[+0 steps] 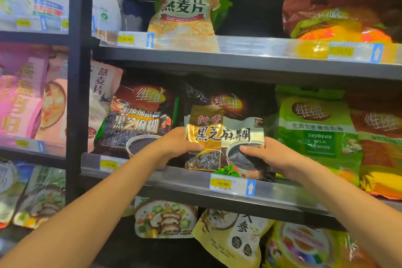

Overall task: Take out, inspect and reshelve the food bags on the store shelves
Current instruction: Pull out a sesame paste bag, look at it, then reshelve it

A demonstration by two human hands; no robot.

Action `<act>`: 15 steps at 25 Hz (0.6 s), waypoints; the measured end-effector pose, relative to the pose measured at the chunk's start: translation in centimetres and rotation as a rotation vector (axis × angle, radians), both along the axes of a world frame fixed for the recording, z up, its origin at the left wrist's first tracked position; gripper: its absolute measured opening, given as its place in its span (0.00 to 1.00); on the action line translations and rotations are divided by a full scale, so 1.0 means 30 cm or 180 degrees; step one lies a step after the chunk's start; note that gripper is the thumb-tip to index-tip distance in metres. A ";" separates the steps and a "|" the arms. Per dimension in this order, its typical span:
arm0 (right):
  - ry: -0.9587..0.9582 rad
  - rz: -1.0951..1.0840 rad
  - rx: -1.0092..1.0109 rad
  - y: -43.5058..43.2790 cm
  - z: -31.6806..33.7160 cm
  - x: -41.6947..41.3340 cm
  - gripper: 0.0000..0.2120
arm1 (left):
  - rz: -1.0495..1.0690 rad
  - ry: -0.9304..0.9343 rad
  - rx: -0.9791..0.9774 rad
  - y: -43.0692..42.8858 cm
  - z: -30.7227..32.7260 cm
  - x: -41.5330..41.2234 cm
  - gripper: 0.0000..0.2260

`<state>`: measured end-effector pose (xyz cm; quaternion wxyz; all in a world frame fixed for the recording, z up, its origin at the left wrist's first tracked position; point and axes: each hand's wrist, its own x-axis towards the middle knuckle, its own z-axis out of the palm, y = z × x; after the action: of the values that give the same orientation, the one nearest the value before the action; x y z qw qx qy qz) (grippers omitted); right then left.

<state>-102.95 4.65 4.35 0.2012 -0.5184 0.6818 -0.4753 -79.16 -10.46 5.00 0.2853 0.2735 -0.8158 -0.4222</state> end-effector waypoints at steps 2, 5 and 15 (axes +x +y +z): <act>0.0451 0.0057 0.0340 0.030 0.018 -0.005 0.14 | -0.0117 -0.0253 -0.0220 0.020 0.016 0.019 0.13; 0.1191 0.0212 0.0900 0.071 0.032 -0.004 0.16 | -0.0178 -0.1022 -0.0440 0.026 0.023 0.041 0.30; 0.1538 -0.0263 0.0456 0.047 -0.021 0.026 0.24 | 0.0198 -0.1296 -0.0984 -0.065 -0.037 -0.008 0.52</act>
<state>-102.16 6.06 3.73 0.0491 -0.5730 0.7627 -0.2959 -79.39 -12.40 3.89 0.1664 0.3310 -0.9025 -0.2197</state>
